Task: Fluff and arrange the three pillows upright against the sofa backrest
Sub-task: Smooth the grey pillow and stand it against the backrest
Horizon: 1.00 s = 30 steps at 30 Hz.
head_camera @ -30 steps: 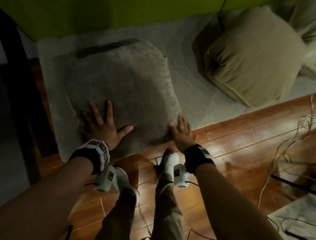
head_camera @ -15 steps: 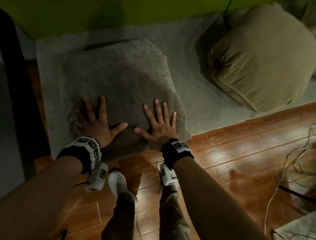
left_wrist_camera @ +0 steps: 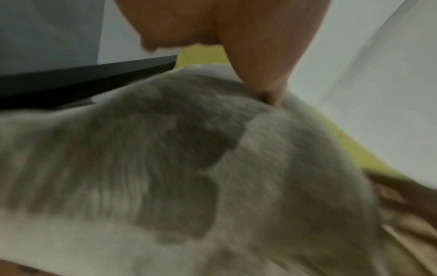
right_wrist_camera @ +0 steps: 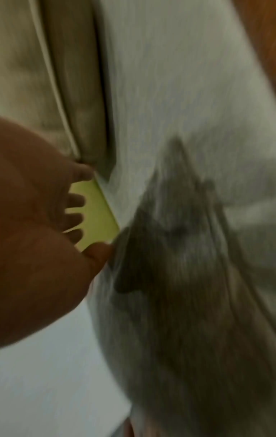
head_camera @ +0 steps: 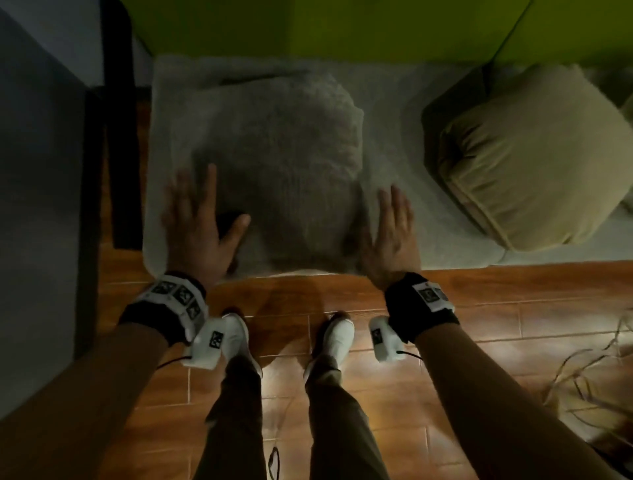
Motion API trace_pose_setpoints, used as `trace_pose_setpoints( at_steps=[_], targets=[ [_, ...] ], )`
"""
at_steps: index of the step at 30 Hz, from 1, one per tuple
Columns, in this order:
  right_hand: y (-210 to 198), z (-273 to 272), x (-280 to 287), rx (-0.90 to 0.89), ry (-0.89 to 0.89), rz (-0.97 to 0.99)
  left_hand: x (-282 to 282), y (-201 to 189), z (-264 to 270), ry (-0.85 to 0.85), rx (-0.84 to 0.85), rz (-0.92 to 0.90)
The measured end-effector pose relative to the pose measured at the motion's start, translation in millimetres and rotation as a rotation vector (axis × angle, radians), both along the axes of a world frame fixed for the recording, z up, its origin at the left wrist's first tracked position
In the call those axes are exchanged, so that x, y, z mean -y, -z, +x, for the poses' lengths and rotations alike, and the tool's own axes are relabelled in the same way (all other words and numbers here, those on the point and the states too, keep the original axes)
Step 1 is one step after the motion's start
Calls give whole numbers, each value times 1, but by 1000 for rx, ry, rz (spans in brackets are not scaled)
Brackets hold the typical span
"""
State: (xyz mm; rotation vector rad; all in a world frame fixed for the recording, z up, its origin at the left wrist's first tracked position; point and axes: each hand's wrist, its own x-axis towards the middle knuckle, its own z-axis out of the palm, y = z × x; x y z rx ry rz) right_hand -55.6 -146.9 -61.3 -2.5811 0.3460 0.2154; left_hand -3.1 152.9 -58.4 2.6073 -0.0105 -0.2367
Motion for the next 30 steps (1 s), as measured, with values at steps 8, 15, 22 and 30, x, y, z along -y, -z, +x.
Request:
trace_pose_setpoints(
  at_steps=[8, 15, 22, 30],
  targets=[
    [36, 46, -77, -127, -693, -279, 4, 53, -24, 21, -301, 181],
    [59, 76, -66, -336, -648, -294, 6, 73, 38, 170, -462, 125],
    [-9, 56, -119, 148, -486, -201, -85, 52, -25, -490, -177, -382],
    [28, 45, -205, -55, -845, -459, -116, 76, -69, -504, -521, -291]
  ],
)
